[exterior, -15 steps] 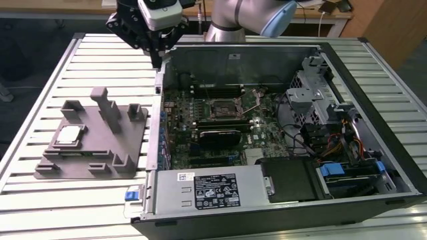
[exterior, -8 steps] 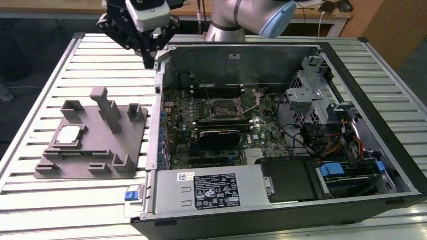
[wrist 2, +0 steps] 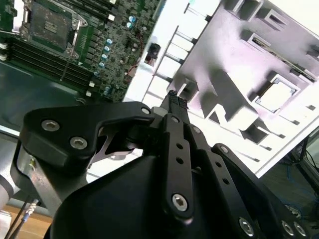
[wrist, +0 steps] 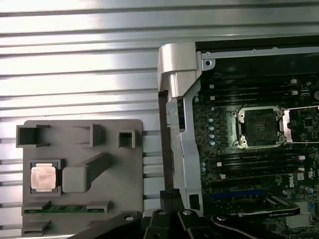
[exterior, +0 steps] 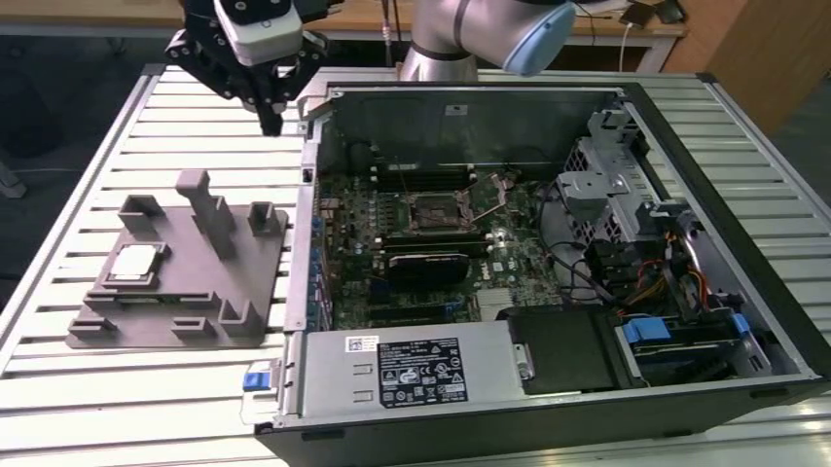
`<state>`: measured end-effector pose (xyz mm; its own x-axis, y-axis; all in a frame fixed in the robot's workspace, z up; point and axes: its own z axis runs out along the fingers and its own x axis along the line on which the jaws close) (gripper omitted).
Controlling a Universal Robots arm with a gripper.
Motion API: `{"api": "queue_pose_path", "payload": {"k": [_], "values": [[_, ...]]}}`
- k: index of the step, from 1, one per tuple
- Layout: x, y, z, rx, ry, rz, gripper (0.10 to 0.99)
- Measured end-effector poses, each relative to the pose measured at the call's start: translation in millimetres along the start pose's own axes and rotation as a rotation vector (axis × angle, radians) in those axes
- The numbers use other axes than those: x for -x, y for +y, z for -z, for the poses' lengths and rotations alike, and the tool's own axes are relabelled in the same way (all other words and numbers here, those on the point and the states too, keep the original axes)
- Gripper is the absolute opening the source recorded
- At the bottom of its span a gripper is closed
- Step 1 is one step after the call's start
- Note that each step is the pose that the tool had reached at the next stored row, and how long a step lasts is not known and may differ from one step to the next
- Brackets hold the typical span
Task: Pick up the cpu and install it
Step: 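Reach for the cpu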
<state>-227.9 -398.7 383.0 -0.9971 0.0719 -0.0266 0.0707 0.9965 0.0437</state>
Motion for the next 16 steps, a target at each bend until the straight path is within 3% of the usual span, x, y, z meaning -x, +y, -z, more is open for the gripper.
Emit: {"api": "queue_pose_path", "payload": {"k": [16], "values": [[-45.6,-3.8,-12.9,0.000,0.0000,-0.001,0.106]]}}
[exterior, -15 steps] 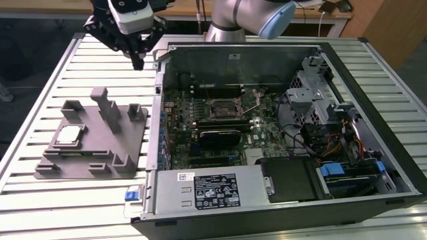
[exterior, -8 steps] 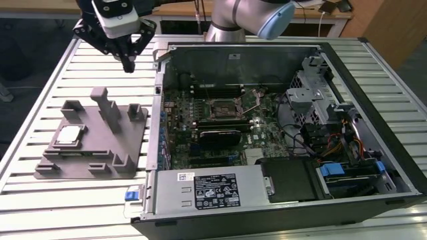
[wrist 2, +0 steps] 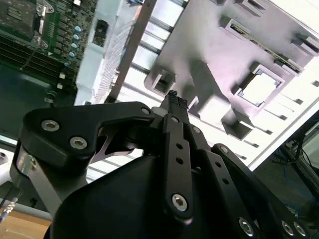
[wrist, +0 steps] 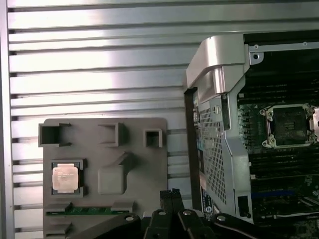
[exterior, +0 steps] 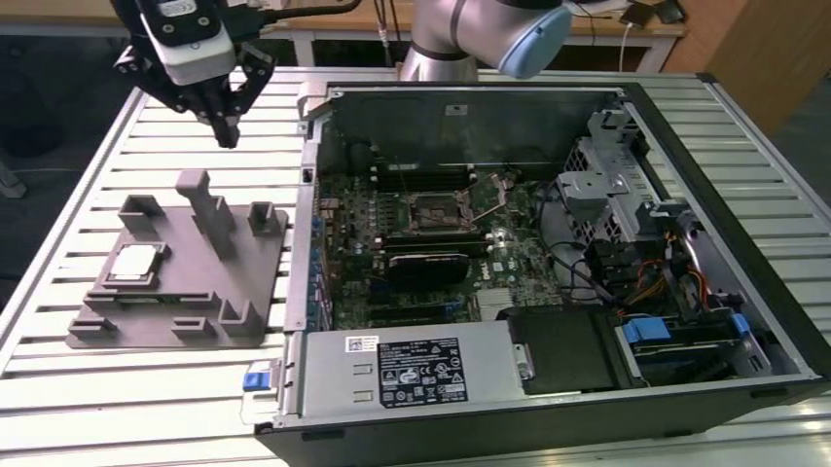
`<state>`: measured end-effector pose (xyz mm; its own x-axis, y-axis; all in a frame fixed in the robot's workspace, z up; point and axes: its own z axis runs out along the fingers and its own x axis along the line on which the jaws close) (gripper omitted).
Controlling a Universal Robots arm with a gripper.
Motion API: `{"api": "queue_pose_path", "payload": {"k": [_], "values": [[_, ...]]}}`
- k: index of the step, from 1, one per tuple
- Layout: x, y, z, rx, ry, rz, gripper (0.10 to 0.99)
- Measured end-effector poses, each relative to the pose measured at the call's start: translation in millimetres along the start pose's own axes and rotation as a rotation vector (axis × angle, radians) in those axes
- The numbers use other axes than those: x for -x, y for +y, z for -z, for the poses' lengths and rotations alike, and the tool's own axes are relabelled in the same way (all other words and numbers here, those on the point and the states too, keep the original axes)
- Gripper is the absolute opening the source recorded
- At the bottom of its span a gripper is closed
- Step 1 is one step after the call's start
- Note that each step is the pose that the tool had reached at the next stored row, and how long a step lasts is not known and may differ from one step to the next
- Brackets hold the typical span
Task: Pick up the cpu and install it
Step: 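Reach for the cpu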
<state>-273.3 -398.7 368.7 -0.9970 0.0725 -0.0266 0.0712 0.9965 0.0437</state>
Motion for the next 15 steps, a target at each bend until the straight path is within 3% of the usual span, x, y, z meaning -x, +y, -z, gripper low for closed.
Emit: {"api": "queue_pose_path", "payload": {"k": [15], "values": [[-45.9,-3.9,-11.8,0.000,-0.0001,-0.002,0.106]]}}
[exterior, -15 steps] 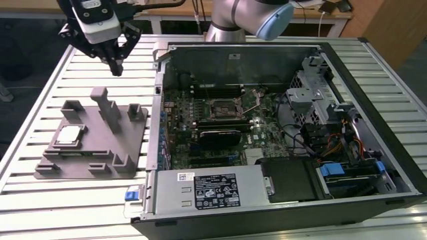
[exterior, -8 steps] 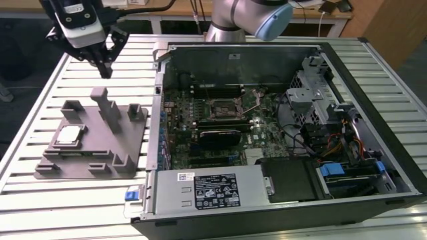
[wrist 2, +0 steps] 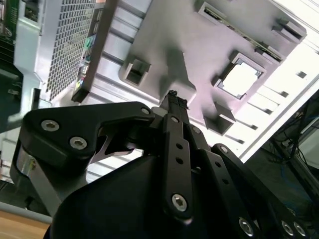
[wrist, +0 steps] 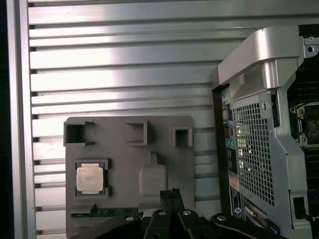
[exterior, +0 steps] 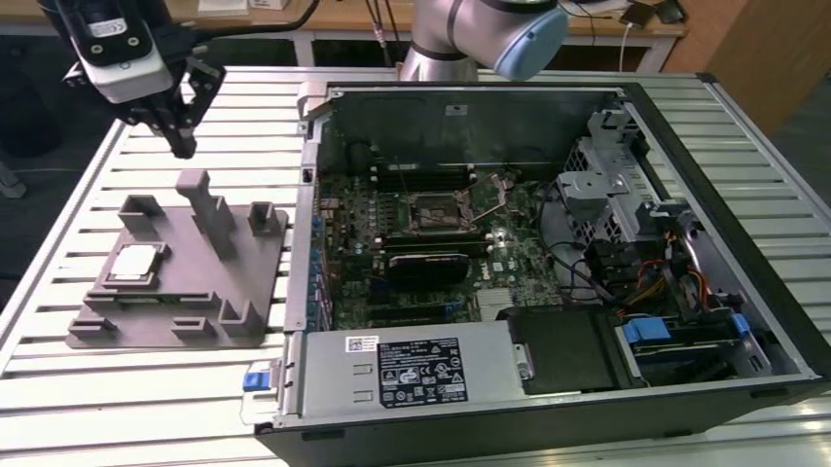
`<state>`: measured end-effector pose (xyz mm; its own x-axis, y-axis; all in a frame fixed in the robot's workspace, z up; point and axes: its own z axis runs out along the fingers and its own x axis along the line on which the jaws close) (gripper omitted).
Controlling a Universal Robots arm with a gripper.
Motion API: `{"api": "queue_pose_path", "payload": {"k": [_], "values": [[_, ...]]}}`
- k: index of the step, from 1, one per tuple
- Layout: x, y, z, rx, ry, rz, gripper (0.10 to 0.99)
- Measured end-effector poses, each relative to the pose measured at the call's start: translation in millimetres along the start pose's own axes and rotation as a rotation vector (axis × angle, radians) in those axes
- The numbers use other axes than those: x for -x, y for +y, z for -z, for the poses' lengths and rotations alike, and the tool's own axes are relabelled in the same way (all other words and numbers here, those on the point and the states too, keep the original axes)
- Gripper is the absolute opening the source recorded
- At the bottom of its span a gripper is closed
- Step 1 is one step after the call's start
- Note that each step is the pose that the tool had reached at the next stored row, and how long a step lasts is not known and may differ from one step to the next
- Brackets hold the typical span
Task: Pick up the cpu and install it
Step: 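Reach for the cpu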
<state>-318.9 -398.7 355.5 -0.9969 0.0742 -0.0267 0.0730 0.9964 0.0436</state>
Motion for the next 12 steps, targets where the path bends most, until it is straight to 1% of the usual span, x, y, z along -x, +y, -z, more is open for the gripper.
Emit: {"api": "queue_pose_path", "payload": {"k": [4,12], "values": [[-12.5,-1.1,-3.4,0.000,0.0000,0.000,0.106],[-37.7,-3.3,-12.7,0.000,-0.0002,-0.001,0.106]]}}
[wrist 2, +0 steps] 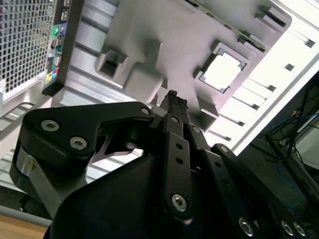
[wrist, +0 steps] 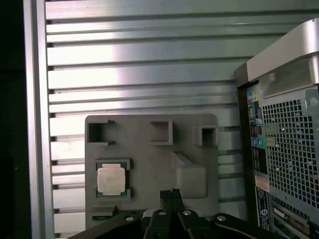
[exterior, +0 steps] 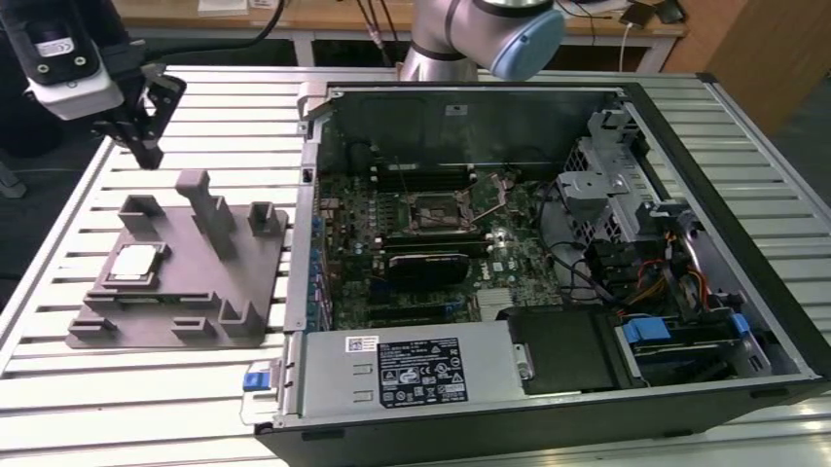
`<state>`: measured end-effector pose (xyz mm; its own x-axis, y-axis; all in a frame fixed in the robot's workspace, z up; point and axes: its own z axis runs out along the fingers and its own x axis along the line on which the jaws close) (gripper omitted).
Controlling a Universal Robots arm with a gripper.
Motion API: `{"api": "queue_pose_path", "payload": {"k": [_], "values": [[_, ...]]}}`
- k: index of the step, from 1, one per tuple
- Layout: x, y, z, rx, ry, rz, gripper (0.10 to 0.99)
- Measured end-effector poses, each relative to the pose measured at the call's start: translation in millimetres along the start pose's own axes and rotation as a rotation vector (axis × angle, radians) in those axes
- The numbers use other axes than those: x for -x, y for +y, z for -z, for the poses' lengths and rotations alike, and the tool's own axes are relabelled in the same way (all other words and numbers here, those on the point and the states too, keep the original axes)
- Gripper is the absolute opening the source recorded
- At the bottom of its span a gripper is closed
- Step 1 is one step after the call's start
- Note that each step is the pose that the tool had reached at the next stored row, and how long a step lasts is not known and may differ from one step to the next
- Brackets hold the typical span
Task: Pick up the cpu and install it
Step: 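Reach for the cpu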
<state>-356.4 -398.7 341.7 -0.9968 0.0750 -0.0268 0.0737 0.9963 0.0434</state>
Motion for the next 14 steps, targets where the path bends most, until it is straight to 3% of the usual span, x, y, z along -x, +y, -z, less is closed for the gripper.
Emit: {"api": "queue_pose_path", "payload": {"k": [9,14], "values": [[-22.3,-2.1,-10.5,0.000,0.0002,0.000,0.106],[-29.2,-3.6,-16.9,0.000,0.0013,0.000,0.106]]}}
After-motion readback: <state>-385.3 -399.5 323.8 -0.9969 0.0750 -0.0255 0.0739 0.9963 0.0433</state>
